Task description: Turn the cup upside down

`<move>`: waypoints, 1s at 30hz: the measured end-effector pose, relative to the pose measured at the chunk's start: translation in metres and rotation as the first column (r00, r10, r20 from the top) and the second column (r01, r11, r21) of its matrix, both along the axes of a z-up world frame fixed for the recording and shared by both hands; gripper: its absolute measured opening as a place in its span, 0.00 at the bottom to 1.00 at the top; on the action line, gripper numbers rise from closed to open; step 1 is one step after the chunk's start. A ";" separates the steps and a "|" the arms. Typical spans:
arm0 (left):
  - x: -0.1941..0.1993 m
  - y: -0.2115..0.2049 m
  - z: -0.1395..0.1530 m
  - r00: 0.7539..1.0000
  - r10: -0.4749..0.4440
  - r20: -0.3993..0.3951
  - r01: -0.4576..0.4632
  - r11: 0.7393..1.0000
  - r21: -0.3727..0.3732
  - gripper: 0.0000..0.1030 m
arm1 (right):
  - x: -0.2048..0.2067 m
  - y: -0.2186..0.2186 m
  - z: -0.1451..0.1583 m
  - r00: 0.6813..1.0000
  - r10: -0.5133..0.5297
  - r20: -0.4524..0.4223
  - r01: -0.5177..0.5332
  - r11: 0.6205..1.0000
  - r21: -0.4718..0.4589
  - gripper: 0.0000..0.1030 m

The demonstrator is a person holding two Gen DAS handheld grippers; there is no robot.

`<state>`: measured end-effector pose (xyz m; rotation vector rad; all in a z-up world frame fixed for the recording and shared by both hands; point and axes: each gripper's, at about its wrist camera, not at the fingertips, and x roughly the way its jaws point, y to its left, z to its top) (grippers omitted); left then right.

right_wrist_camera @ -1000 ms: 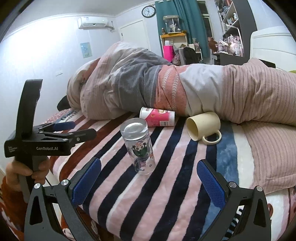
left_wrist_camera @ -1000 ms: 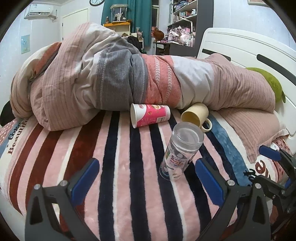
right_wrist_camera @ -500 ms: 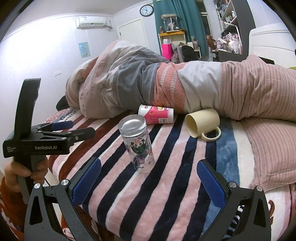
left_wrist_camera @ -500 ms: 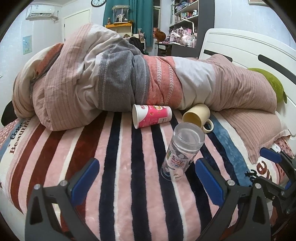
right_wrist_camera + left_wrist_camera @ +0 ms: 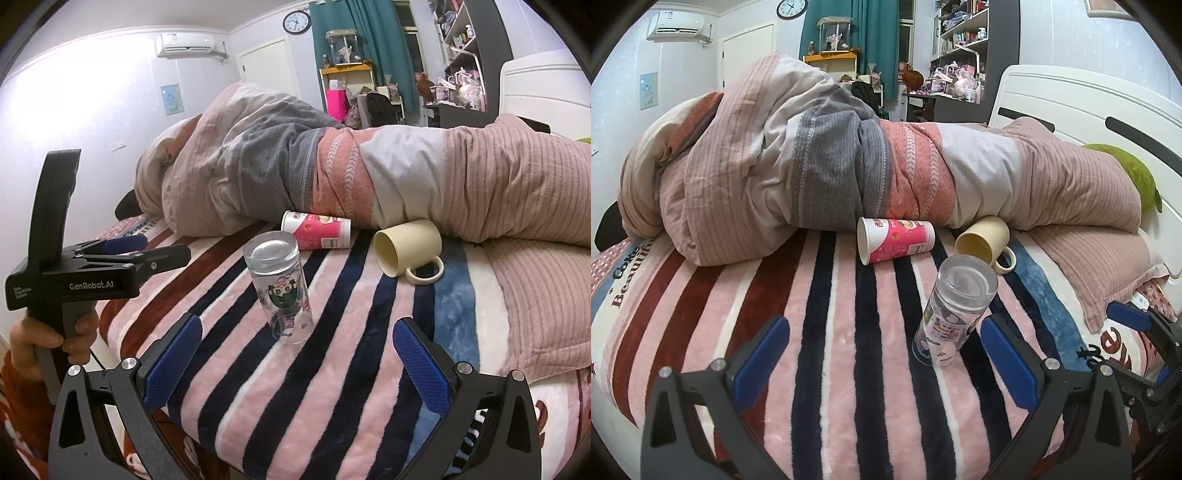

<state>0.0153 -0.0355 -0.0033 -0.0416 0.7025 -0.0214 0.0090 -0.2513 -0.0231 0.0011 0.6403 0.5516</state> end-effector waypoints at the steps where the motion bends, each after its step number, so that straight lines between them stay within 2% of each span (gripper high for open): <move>1: 0.000 0.000 0.000 1.000 0.000 0.000 0.000 1.000 0.000 1.00 | 0.000 0.000 0.000 1.000 0.000 0.000 0.000 1.000 0.000 1.00; 30: -0.004 0.000 0.001 1.000 0.009 0.006 -0.009 1.000 0.003 1.00 | -0.001 0.002 0.000 1.000 0.014 0.011 -0.014 1.000 -0.001 1.00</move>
